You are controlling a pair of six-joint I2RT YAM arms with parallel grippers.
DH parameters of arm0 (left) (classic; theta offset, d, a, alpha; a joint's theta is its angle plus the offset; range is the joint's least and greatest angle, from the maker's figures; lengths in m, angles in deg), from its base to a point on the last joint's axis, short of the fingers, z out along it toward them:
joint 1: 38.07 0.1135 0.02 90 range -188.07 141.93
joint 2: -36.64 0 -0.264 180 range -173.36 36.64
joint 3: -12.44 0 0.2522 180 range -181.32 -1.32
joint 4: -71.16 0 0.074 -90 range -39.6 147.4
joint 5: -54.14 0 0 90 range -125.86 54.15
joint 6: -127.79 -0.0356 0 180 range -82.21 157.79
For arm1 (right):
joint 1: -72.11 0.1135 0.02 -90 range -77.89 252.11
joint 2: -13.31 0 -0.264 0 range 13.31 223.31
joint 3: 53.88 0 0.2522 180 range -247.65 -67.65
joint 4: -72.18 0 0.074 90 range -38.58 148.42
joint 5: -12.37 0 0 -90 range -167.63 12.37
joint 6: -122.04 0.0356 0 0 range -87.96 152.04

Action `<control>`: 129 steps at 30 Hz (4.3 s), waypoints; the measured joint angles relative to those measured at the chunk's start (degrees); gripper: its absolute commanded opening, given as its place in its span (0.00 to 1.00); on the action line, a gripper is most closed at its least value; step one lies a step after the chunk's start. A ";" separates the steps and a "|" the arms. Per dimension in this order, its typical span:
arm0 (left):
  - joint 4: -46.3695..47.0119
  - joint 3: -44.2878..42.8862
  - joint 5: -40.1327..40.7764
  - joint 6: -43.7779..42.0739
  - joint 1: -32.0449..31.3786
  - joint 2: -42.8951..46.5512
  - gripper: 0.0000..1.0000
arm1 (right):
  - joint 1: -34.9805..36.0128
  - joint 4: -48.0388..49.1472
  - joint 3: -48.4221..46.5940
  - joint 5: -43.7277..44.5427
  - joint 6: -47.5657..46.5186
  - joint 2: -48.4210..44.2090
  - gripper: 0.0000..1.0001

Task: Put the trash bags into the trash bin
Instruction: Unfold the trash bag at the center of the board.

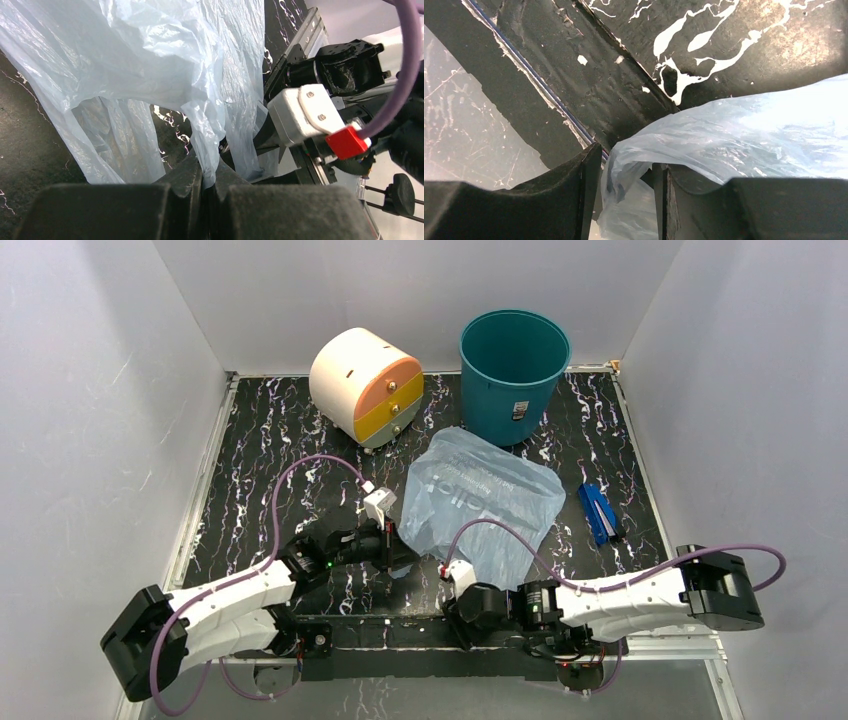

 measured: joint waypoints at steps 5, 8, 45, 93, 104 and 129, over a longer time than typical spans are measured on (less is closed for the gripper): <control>-0.83 0.00 0.24 0.15 0.00 1.31 0.00 | 4.44 0.07 -1.68 6.82 0.24 3.76 0.47; -1.29 0.00 0.61 0.13 0.00 2.27 0.00 | 6.03 -0.83 -3.13 9.88 0.04 5.86 0.38; -14.10 0.92 17.38 0.55 0.00 2.71 0.00 | -29.51 5.16 -9.86 -9.94 -3.26 11.65 0.30; -14.36 2.38 18.23 1.14 0.00 4.33 0.00 | -8.37 -19.15 -22.05 14.93 -3.65 23.58 0.32; -14.78 2.36 18.29 0.55 0.00 3.52 0.00 | -6.99 -22.34 -25.70 21.51 -0.55 27.26 0.00; -3.41 -2.03 9.99 3.89 -0.02 3.74 0.00 | -36.57 18.64 -6.78 -14.19 3.08 -7.41 0.00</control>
